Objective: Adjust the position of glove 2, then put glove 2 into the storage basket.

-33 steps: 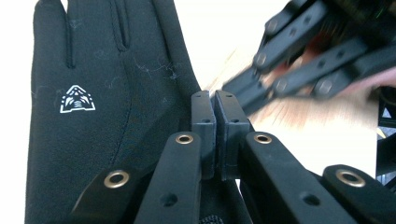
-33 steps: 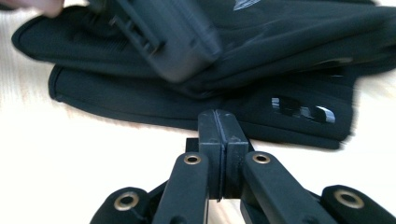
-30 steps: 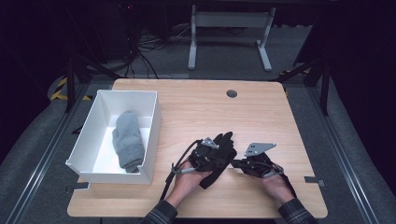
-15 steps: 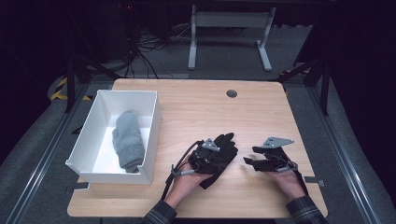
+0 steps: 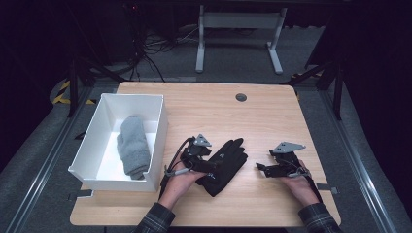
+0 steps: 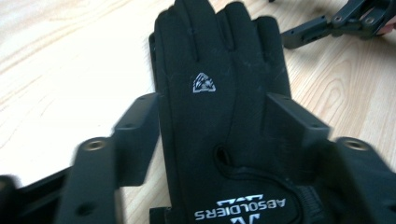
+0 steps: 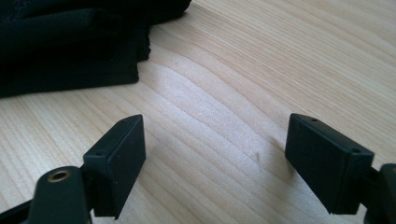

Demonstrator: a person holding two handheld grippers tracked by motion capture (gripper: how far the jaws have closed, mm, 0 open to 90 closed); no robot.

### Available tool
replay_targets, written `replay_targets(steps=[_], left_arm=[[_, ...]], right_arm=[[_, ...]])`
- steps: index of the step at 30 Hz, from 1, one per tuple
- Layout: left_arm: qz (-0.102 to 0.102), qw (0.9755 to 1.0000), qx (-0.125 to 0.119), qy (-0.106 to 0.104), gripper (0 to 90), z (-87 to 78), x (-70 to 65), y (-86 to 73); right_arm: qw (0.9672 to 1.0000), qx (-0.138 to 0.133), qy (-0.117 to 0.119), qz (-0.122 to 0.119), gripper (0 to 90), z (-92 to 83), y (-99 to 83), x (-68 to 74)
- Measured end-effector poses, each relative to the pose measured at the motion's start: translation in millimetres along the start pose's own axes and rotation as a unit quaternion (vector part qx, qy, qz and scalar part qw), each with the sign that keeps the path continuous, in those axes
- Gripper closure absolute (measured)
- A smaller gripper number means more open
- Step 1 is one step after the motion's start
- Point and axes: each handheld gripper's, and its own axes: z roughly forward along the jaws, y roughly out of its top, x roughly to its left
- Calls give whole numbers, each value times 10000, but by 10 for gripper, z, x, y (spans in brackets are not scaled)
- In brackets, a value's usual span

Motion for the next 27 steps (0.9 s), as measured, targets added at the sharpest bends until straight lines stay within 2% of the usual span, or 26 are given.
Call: replay_targets(steps=[4,7,8,12,18,19,27], left_arm=[[116,9999,97,28,175,84,-36,1],[245,9996,150,60,140,122,-69,17],[308,9993,151,134,140,146,-92,22],[367,9990,191,161,137,205,-130,31],[534,9969,466,327,130,352,-193,6],[454,9973,488,299,121,377,-180,-5],[423,9972,549,277,147,417,-164,-40]], right_arm=[[10000,-66,-11,37,153,15,-19,-16],[10000,-65,-17,36,151,19,-18,-16],[10000,-65,-19,36,151,19,-18,-16],[10000,-63,-47,45,150,15,-22,-14],[9999,-74,-35,58,150,6,-33,-13],[10000,-74,-32,56,150,5,-33,-13],[10000,-70,-33,58,150,5,-34,-12]])
